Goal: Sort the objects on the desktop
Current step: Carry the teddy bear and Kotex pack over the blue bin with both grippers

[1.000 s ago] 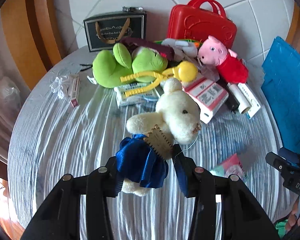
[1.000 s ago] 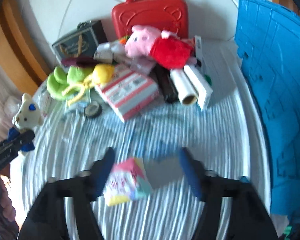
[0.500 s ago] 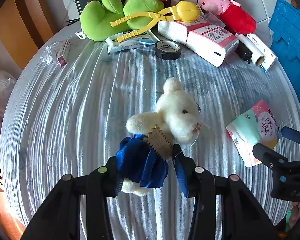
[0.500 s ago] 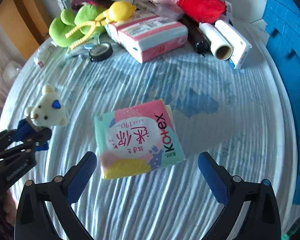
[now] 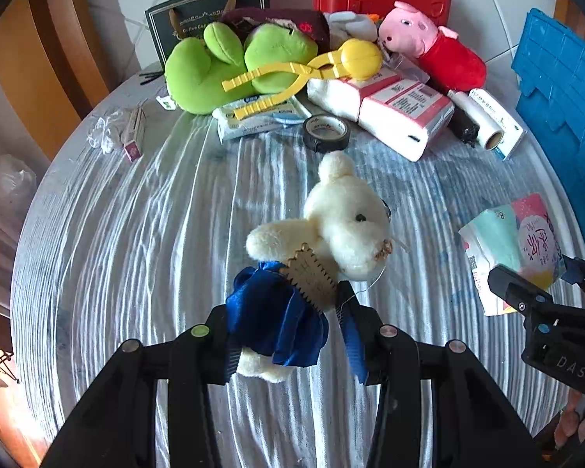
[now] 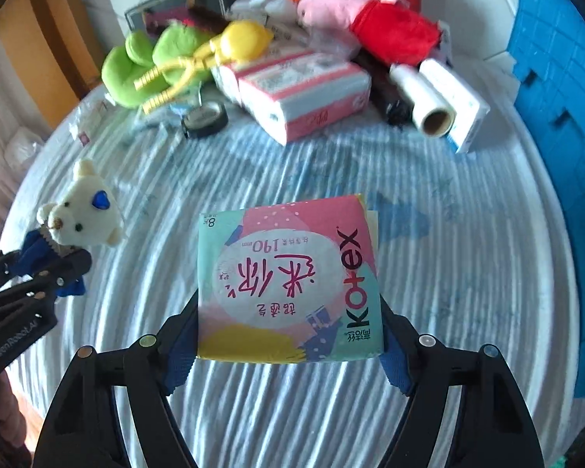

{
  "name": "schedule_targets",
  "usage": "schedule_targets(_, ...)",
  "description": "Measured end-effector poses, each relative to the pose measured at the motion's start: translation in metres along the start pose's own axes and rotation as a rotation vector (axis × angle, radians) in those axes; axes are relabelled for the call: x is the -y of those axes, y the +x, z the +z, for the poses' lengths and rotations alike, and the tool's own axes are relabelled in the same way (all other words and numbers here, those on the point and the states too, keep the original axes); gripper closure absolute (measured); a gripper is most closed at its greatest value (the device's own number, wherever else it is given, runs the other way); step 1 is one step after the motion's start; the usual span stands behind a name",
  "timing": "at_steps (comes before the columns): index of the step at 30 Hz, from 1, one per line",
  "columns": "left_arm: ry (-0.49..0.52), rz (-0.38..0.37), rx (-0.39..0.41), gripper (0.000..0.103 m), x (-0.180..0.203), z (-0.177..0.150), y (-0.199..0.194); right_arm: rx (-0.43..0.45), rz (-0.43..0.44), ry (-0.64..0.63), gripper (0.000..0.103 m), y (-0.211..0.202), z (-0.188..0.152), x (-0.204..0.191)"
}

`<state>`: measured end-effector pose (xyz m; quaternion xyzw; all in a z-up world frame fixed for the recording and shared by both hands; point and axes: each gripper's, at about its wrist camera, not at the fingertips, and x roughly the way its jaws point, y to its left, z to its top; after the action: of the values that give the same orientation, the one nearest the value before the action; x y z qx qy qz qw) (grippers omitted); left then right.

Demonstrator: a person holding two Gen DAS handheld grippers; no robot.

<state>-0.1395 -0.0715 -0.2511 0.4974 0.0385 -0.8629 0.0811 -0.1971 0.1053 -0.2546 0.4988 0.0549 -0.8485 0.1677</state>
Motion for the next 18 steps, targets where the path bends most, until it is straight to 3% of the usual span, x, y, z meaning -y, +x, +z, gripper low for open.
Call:
schedule_targets(12,0.032,-0.098,0.33,0.06,0.031,0.049,-0.128,0.468,-0.113,0.001,0.025,-0.182,0.04,-0.009)
schedule_targets(18,0.086,-0.174,0.435,0.06,0.085,0.068,-0.17,0.604,-0.218,0.019,0.025,-0.243,0.043,0.015)
